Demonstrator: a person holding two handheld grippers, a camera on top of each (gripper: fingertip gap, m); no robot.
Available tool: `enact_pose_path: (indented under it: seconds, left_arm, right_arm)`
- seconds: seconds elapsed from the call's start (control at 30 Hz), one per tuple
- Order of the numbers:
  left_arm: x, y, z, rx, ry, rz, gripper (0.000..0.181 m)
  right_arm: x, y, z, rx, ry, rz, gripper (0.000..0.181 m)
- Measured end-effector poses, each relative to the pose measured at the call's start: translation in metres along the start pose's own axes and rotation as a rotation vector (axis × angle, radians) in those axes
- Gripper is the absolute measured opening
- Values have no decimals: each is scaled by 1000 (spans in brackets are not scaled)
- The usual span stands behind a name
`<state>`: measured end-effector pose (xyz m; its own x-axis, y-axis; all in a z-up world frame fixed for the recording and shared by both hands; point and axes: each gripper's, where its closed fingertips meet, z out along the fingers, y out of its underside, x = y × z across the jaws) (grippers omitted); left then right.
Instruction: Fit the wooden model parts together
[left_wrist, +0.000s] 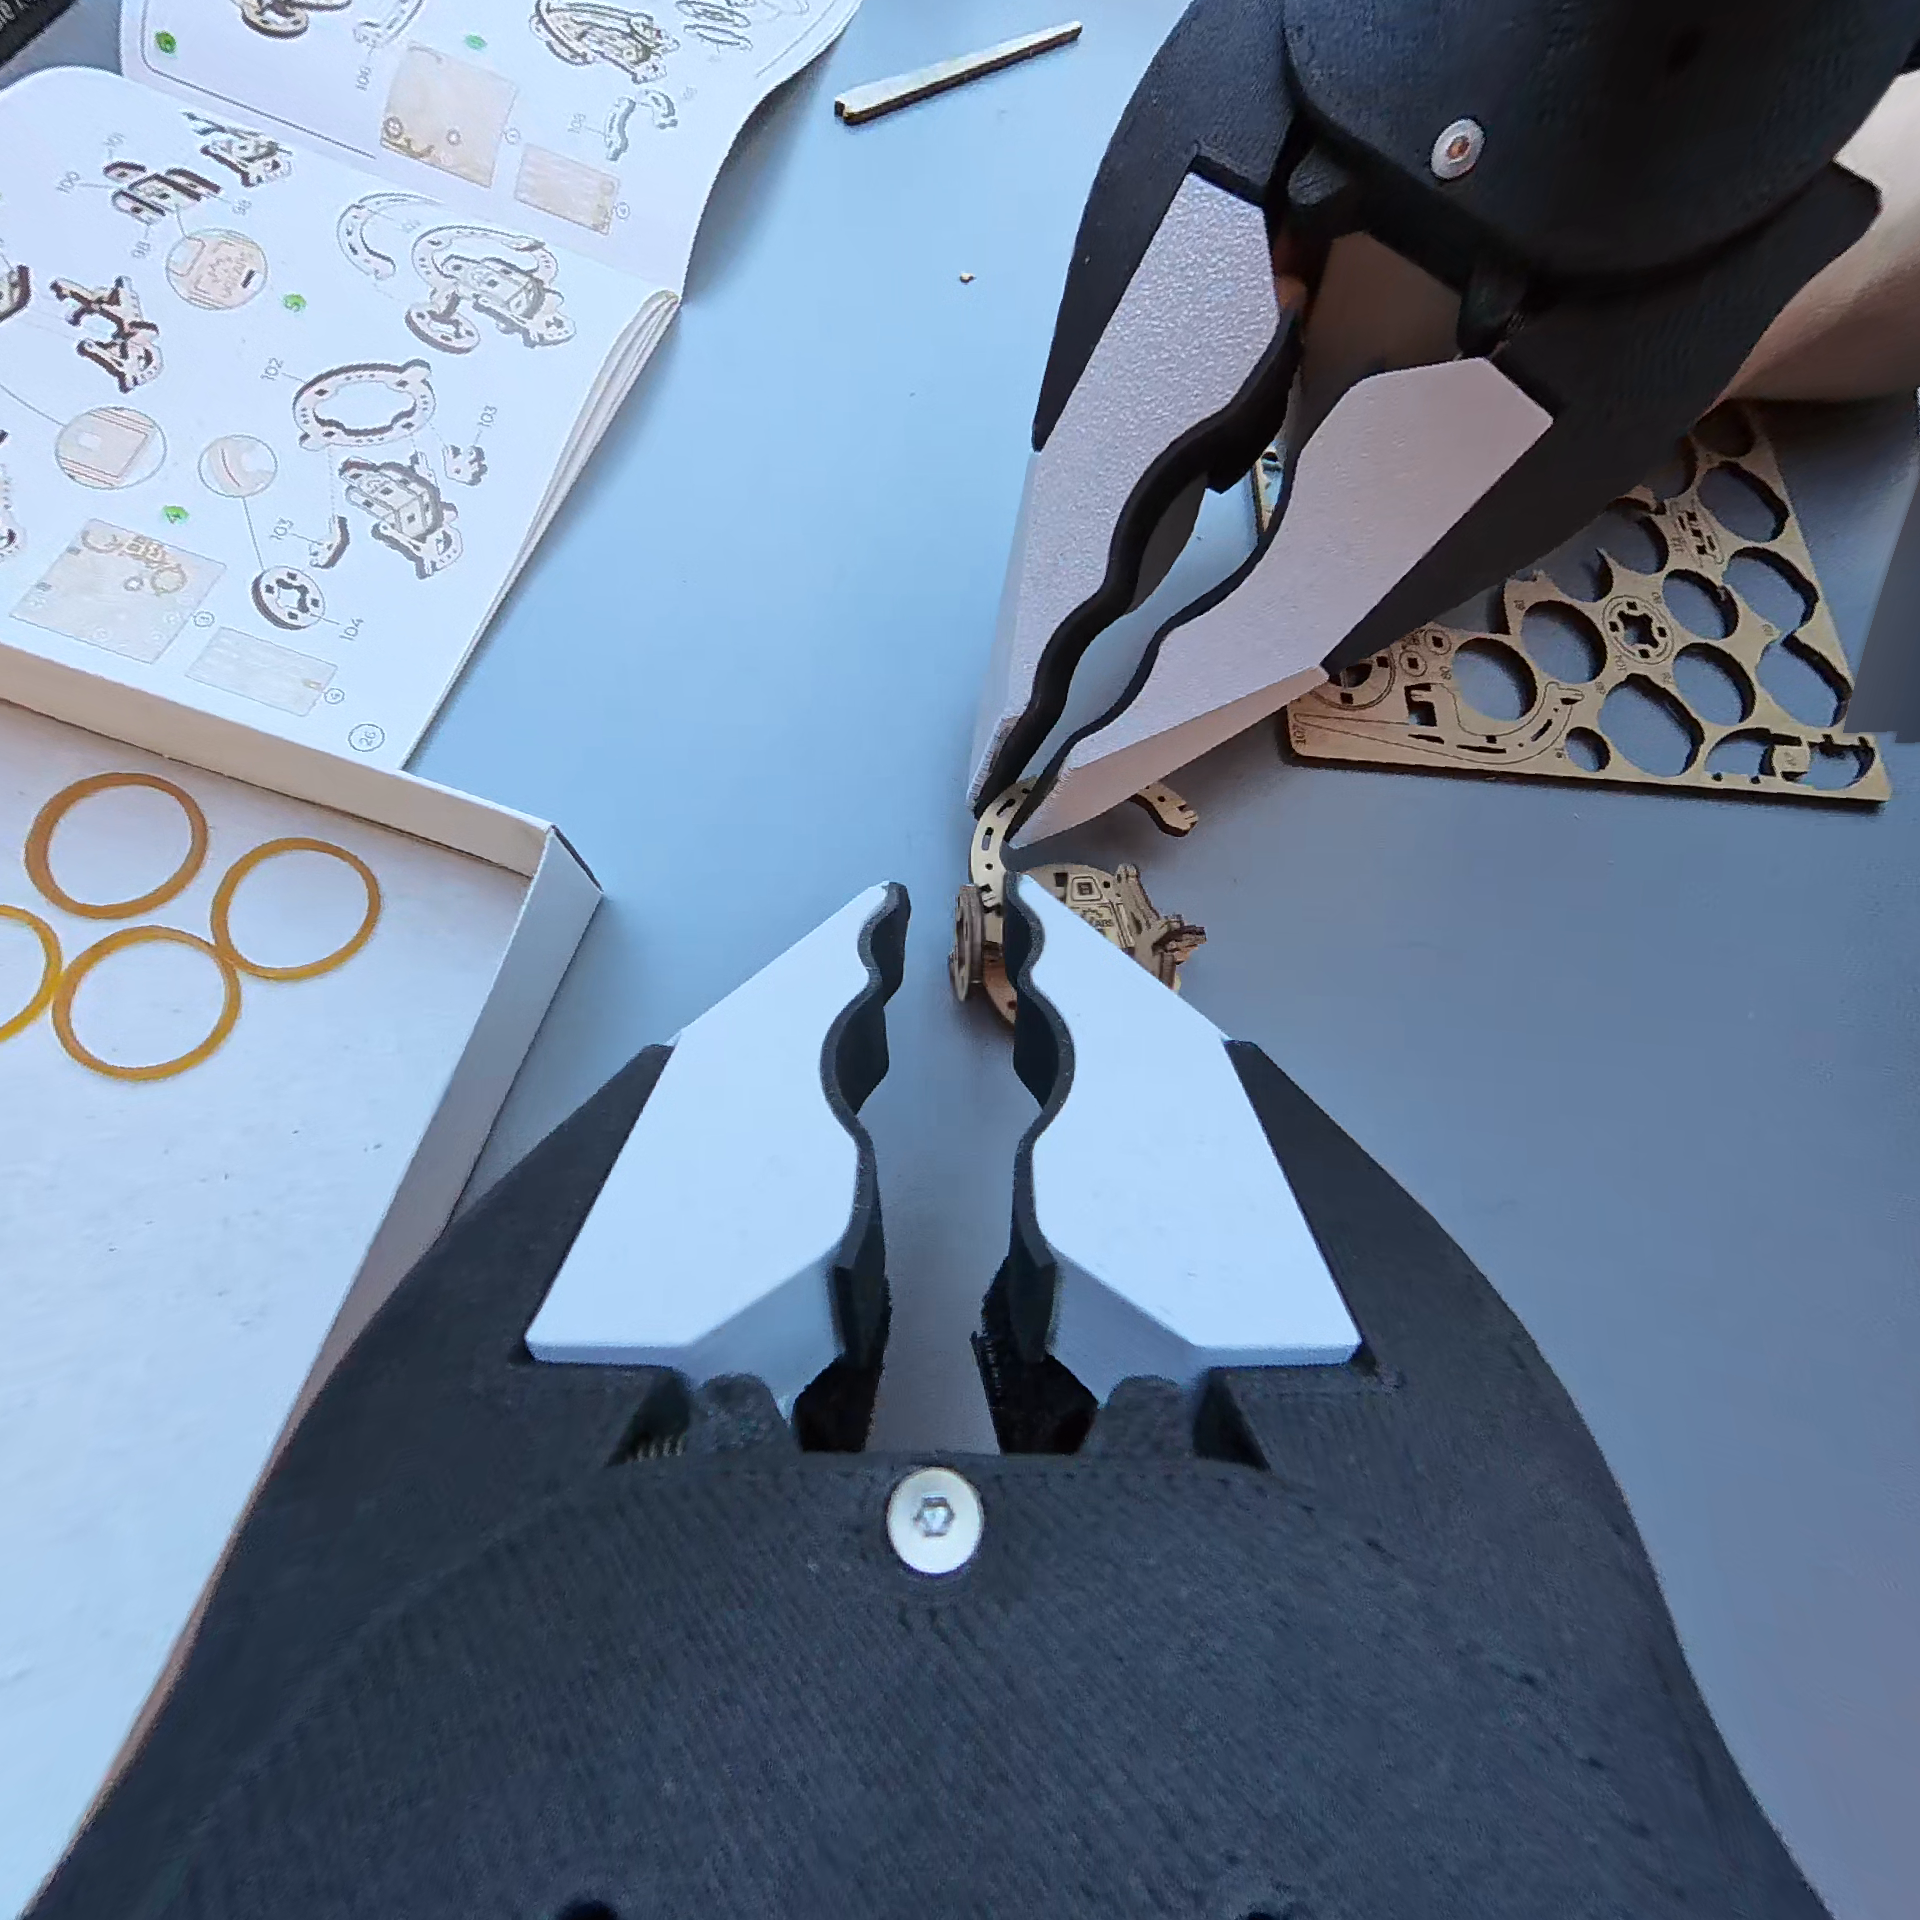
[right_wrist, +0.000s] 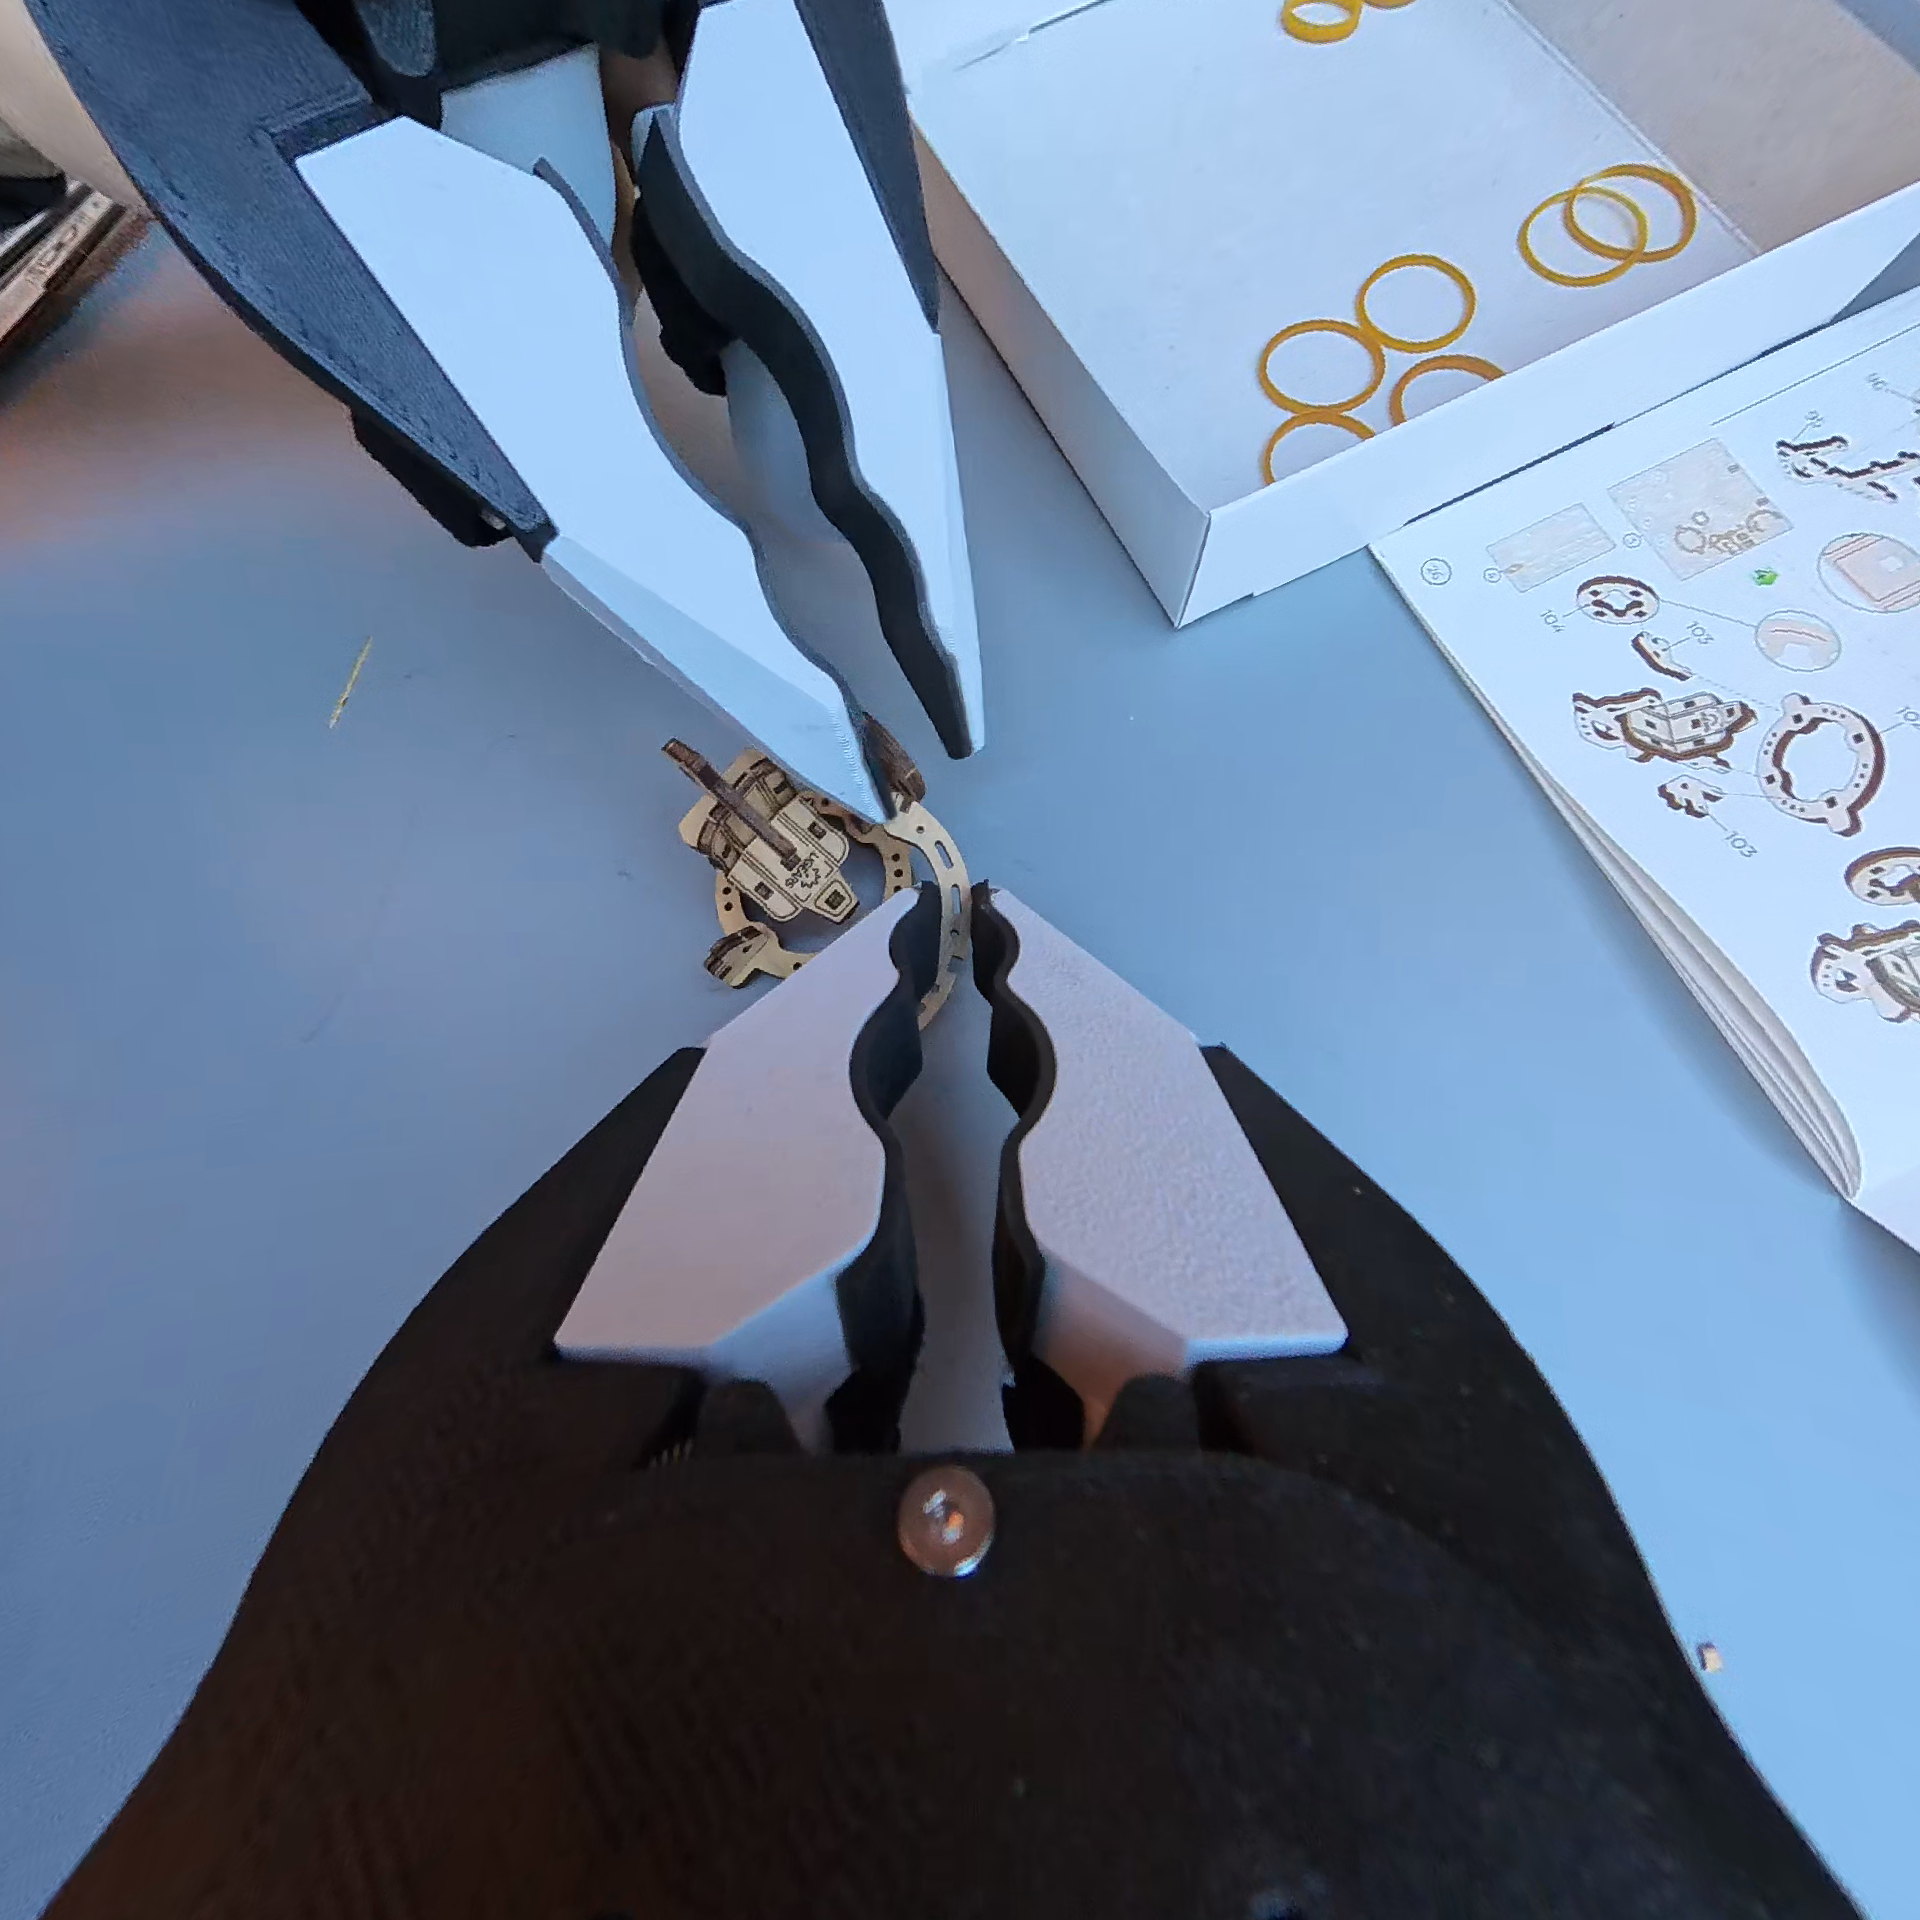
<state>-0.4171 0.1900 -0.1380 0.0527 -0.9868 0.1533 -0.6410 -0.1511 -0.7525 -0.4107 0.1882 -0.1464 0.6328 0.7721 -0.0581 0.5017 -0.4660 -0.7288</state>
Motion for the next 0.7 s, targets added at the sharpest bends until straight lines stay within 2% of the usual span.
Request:
enact_pose_path:
  seconds: [0.2,0.33,0.47,0.57,0.7]
  left_arm:
    - [1,-2,-1,-6,13,21,17]
    - [-1,-12,-8,39,41,-11,19]
    - [-11,-3,-13,-55,-6,38,22]
    - [-5,-4,-17,-136,3,62,25]
    - [-6,3,-16,-321,-32,28,25]
  right_arm:
    - [-2,-3,0,7,1,-3,4]
    - [-1,-3,0,8,8,-9,4]
    - [1,-4,-2,16,14,-2,4]
    - [1,-3,-1,10,12,1,4]
    - [0,-2,0,5,11,-2,4]
